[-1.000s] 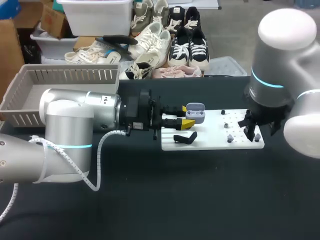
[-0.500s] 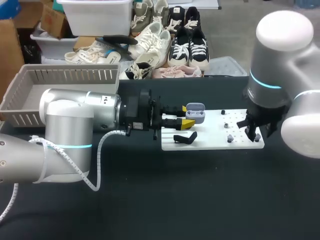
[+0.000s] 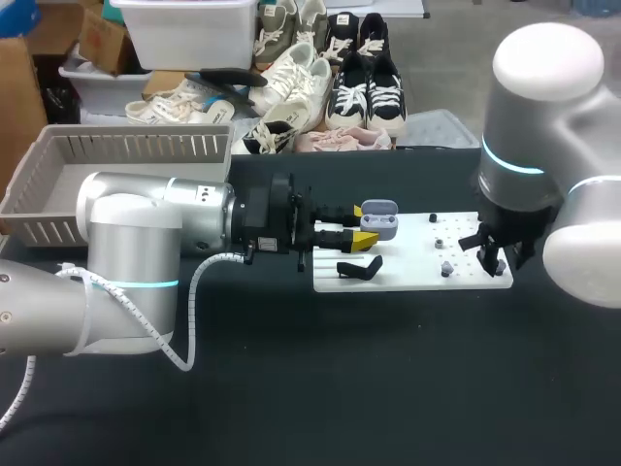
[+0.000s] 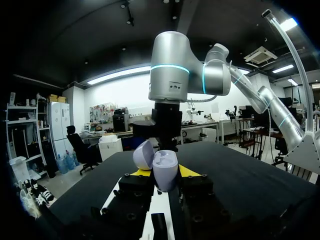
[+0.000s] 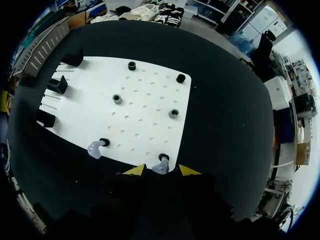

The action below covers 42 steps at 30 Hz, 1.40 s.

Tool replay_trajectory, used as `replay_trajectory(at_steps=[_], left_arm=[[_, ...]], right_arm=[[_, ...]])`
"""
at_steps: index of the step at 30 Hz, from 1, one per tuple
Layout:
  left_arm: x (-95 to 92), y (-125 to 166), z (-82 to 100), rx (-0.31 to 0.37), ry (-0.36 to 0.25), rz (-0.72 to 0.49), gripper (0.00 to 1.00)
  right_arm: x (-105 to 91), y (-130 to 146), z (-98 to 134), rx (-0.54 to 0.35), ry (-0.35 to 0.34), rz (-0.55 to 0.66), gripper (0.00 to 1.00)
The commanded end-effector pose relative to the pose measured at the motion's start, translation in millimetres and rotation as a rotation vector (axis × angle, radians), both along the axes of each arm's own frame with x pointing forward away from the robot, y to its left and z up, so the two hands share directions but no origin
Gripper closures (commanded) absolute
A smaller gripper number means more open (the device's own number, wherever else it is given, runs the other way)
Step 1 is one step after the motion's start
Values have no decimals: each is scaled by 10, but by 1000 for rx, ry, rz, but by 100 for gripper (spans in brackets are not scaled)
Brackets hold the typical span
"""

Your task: Pick up each earbud case from the left stands, insert the matching earbuds, close the lid, and place the case in the box.

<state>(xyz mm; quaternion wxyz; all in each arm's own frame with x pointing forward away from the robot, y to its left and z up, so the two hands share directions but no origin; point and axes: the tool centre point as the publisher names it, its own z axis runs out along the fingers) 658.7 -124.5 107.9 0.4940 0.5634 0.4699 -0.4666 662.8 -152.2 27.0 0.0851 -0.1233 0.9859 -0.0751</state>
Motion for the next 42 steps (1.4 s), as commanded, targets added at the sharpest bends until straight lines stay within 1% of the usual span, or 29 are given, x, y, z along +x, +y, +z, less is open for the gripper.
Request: replay_trajectory(at_steps=[1,14,20,22,26,28,30,42], left_arm=[[6,-5,-7,-2,-1,0,100],[6,-5,-7,-2,-1,0,100],[6,-5,-7,-2,-1,0,100],[6,-5,-7,-2,-1,0,100],[6,-5,-7,-2,-1,0,100],[6,-5,-7,-2,-1,0,100],[6,-5,-7,-2,-1,0,100],[6,-5,-7,-2,-1,0,100]], right_arm=[[-9,16,-27,-7,-3,-6,65],[9,-3,-80,-8,3,-12,65],[14,3,-93,-5,4,-11,68],[15,4,-95,-4,4,-12,71],[25,1,-102,-4,6,-14,80],[29,-3,-107,-3,7,-15,88],[29,-4,-108,-3,8,-16,100],[17,-10,-99,-4,4,-18,100]])
